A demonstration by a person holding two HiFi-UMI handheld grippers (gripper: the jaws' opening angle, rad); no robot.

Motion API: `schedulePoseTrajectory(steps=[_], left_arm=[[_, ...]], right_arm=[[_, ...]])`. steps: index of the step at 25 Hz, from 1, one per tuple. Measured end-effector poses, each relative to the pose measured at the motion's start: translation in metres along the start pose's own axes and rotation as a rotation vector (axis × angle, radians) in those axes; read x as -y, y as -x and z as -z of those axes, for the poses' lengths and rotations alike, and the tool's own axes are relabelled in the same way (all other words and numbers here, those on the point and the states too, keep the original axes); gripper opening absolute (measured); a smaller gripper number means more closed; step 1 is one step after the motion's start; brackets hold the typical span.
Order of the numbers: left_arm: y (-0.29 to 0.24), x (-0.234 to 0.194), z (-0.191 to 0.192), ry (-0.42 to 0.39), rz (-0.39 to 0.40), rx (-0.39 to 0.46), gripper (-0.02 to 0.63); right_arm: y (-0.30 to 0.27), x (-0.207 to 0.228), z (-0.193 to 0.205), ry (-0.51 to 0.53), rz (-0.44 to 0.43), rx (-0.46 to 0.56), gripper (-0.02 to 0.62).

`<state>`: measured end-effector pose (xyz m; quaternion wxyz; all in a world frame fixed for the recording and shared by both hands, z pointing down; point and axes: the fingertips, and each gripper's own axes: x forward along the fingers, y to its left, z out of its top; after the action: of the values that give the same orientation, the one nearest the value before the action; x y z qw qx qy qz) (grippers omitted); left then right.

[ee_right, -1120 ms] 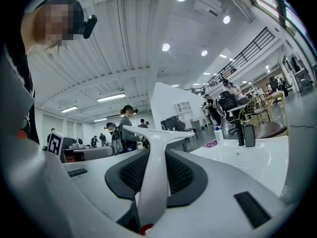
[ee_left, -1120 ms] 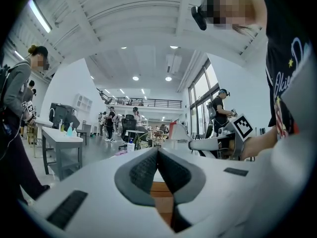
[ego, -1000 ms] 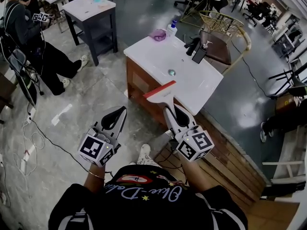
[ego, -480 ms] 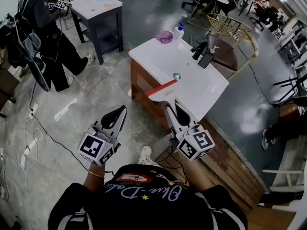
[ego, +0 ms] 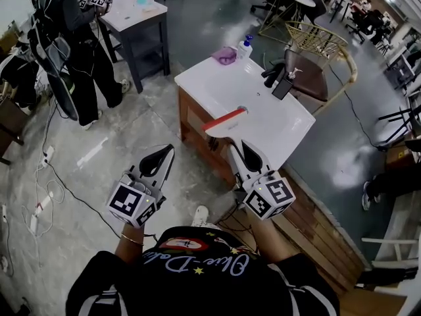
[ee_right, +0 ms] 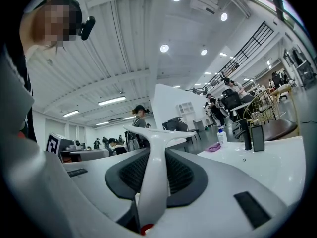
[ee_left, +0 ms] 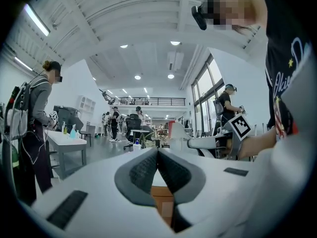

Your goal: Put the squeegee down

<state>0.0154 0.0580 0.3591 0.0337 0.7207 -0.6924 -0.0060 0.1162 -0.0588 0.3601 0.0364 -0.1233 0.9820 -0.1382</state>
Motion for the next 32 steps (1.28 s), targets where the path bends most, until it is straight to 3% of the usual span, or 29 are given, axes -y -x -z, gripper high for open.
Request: schedulePoseTrajectory(steps=[21, 32], left_arm=[[-0.043, -0.004, 0.0, -0.002, -0.006, -0.041, -0.005], [-0.06, 0.002, 0.0, 0.006, -0.001, -0.018, -0.005]], right_arm=[[-0.019, 0.04, -0.004, -0.026, -0.012, 0.003, 0.109], [-0.019, 0.053, -0.006, -0.022, -0.024, 0.007, 0.109]])
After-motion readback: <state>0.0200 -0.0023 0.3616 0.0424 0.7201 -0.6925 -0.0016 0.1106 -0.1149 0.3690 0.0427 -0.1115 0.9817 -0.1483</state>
